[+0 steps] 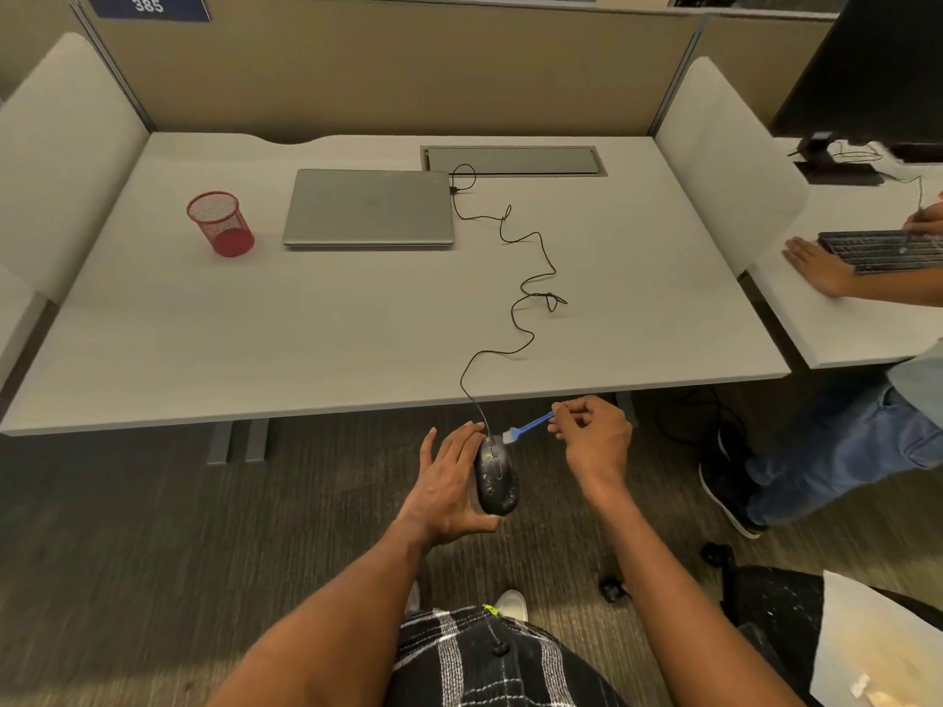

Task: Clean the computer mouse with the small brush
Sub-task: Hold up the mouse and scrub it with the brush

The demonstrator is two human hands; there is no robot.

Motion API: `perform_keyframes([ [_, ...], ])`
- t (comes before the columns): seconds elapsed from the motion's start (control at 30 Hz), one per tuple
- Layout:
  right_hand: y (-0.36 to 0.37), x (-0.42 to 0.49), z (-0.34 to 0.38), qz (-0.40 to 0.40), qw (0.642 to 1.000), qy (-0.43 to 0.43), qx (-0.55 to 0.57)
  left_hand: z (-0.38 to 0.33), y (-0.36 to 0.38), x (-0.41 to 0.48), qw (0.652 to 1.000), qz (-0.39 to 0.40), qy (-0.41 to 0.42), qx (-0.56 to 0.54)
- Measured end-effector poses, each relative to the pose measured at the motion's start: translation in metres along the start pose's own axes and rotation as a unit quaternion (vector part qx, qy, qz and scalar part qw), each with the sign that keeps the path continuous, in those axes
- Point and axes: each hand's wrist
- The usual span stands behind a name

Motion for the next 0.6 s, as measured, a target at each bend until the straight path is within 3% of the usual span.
perform_keyframes([
  [0.07,-0.0017,0.0001,0.0010,0.000,1.000,-0.021,-0.012,0.0001,-0.0001,-0.0001,1.000,-0.001,0.000,-0.002],
  [0.2,-0.0001,0.0001,0.0037,0.006,1.000,0.015,0.022,0.0000,-0.0003,0.0005,1.000,0.004,-0.004,-0.005],
  [0.3,-0.0012,-0.0005,0.0058,0.005,0.999,-0.029,-0.024,-0.0006,0.0002,0.0018,1.000,0.005,-0.001,-0.002],
  [0.43,0.0001,-0.0011,0.0087,0.031,0.999,0.001,0.032,-0.0010,0.0005,0.0020,1.000,0.004,-0.002,-0.001],
  [0.6,-0.0067,-0.0004,0.0045,0.015,0.999,-0.031,-0.018,0.0007,-0.0012,0.0016,1.000,0.000,-0.006,-0.005],
])
Point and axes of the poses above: each hand's wrist, its own x-axis towards the middle knuckle, its own y-axis out of the palm, z = x × y, and after that the axes turned 8 degrees about -z, right-handed
